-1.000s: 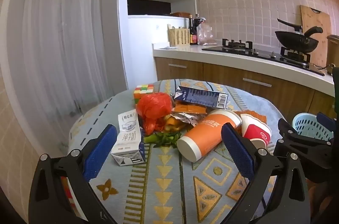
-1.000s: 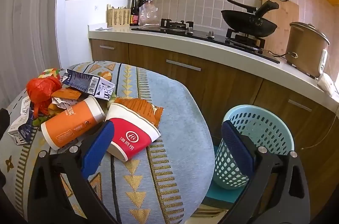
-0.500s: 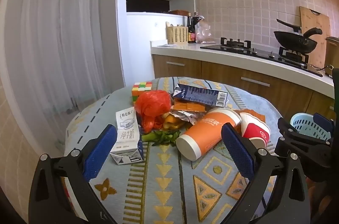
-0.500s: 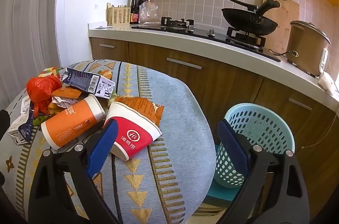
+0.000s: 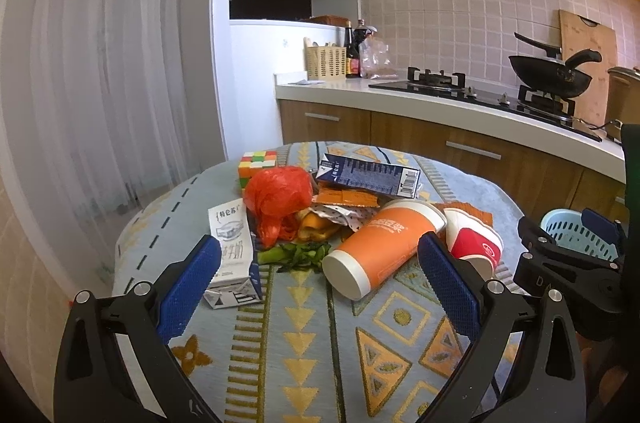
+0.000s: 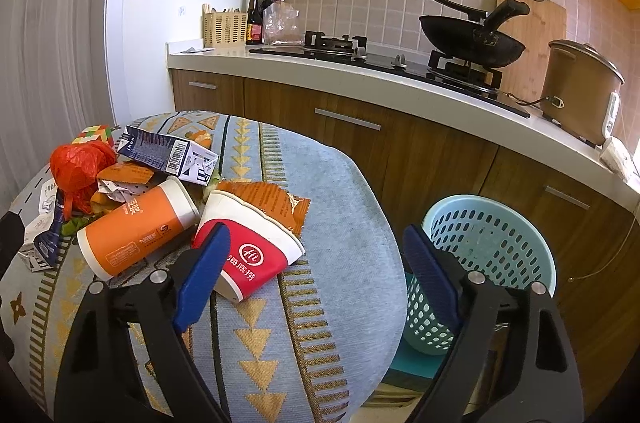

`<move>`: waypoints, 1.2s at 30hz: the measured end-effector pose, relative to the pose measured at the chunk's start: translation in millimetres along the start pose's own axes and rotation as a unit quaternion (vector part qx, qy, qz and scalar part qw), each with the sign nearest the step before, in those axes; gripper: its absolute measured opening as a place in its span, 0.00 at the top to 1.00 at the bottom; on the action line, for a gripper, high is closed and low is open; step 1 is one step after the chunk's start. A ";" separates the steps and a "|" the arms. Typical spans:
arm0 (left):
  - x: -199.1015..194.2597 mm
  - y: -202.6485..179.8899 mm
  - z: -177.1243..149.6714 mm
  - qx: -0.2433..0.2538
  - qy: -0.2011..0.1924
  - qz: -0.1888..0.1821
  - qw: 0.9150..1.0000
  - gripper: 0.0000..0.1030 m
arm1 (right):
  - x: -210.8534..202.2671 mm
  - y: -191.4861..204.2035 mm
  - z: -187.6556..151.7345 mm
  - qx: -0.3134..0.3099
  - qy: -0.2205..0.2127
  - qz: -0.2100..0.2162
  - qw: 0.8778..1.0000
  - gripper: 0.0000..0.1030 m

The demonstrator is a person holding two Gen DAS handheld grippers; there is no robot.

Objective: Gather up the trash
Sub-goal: 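Move both grippers toward the orange and red paper cups, then grasp the orange soymilk cup with left gripper while right grasps the red cup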

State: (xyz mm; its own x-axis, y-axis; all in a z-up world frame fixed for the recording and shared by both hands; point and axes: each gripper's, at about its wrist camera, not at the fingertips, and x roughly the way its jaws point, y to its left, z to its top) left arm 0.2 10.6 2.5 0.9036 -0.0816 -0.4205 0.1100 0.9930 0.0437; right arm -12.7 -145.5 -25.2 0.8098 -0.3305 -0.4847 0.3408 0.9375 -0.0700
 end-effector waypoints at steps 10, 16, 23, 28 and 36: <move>0.9 2.7 -0.6 -0.003 0.005 -0.010 1.000 0.07 | 0.4 -0.2 -0.5 0.000 -0.001 -0.002 1.000 0.20; 3.9 4.1 -1.2 -0.001 0.010 -0.024 1.000 0.09 | 1.9 -0.8 -0.1 -0.002 0.004 -0.001 1.000 0.31; 32.0 8.8 11.3 0.056 0.049 -0.146 0.987 0.12 | 8.0 -9.1 -1.0 0.001 0.018 0.006 1.000 0.55; 85.9 -8.2 20.5 0.105 0.114 -0.195 0.968 0.19 | 18.8 -18.0 -0.7 0.019 0.046 0.037 0.998 0.58; 148.2 -14.1 9.8 0.086 0.217 -0.240 0.942 0.22 | 35.9 -6.5 6.0 0.021 0.093 0.117 0.989 0.41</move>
State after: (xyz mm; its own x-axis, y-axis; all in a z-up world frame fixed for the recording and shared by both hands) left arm 136.6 -16.4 -51.6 0.4827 -0.4377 -0.7586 0.5619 0.8192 -0.1151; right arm 17.0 -164.2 -36.9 0.7681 -0.0763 -0.6358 0.1781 0.9792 0.0975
